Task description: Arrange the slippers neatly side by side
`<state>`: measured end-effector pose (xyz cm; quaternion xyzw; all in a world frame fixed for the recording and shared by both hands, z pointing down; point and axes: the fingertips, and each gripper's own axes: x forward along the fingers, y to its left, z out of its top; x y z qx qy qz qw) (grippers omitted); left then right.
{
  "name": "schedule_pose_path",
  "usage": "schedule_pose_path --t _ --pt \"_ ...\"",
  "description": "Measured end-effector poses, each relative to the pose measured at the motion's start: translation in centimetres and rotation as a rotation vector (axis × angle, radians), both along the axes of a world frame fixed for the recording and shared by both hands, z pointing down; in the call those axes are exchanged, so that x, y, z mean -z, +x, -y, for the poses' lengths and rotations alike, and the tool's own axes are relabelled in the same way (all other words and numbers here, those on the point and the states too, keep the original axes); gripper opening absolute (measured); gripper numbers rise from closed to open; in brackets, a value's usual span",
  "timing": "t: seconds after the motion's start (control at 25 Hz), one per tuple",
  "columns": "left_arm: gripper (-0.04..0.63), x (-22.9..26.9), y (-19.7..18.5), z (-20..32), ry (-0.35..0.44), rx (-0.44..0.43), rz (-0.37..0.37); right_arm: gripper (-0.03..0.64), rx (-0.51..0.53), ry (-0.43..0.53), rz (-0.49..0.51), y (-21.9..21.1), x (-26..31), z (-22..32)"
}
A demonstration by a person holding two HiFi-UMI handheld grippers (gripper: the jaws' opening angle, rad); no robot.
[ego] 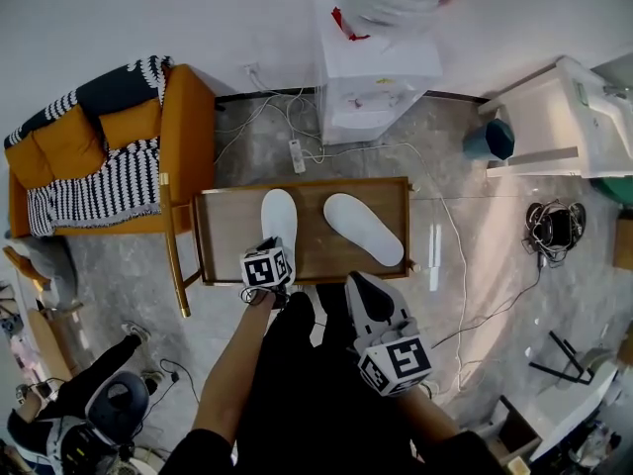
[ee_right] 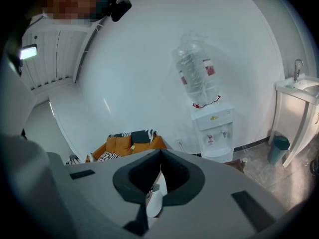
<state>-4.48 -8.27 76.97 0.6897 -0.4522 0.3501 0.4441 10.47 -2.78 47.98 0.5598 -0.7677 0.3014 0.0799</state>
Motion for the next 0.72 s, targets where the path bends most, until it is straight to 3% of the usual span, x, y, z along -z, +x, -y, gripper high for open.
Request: schedule_pose_path --t 0.72 --pt "0.044 -1.7 0.4 -0.2 -0.018 -0.018 -0.017 0.012 -0.012 -0.012 -0.006 0.6 -0.5 0.7"
